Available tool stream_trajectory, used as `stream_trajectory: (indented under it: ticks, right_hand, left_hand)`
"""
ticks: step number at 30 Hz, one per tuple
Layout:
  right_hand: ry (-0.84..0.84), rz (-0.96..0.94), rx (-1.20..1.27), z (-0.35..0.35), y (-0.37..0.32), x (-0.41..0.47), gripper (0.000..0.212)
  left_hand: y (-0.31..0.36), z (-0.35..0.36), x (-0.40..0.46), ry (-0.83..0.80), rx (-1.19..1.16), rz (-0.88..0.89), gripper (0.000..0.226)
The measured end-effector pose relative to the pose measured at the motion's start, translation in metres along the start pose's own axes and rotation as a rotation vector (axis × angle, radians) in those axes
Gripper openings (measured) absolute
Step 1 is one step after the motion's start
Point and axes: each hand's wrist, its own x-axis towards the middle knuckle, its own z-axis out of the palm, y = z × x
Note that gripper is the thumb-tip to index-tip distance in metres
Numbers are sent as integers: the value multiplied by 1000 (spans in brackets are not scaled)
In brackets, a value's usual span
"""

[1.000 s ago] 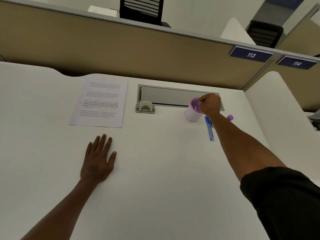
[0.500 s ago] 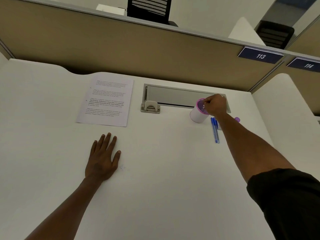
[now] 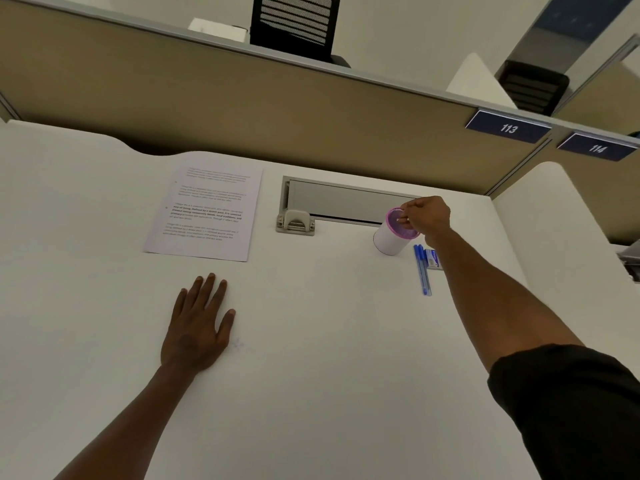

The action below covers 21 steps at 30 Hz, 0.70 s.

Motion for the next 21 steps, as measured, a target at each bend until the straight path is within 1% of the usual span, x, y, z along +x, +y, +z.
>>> stream_trajectory:
  ticks: [4,7,9,11,13,16,18,21]
  right_hand:
    - [-36,-17,-147,0,-5,0,31]
    - [-46,-141,-356,0,-8,-4,25]
    - [-24,-229,-448,-1,-9,-6,23]
    - [-1,-269,-507,0,-8,-8,25]
    - [37,-272,-491,0,-5,-8,25]
    - [122,-241,-326,-1,-3,-8,21]
    - [122,-201,-216,-2,-2,-7,20]
    - [68,-112,-20,-4,0,-8,17]
  left_hand:
    - [0,0,0,1,-4,1,67]
    - [0,0,0,-3,-3,0,67]
    - [0,0,0,-7,-3,-3,67]
    - [0,0,0,-9,-7,-2,67]
    - [0,-1,0,-10,-4,-1,67]
    - [0,-2,-1,-15,-7,-5,67]
    - [1,-2,-1,-16,-11,-3,67]
    - [1,-2,0,-20,-18,-3,67]
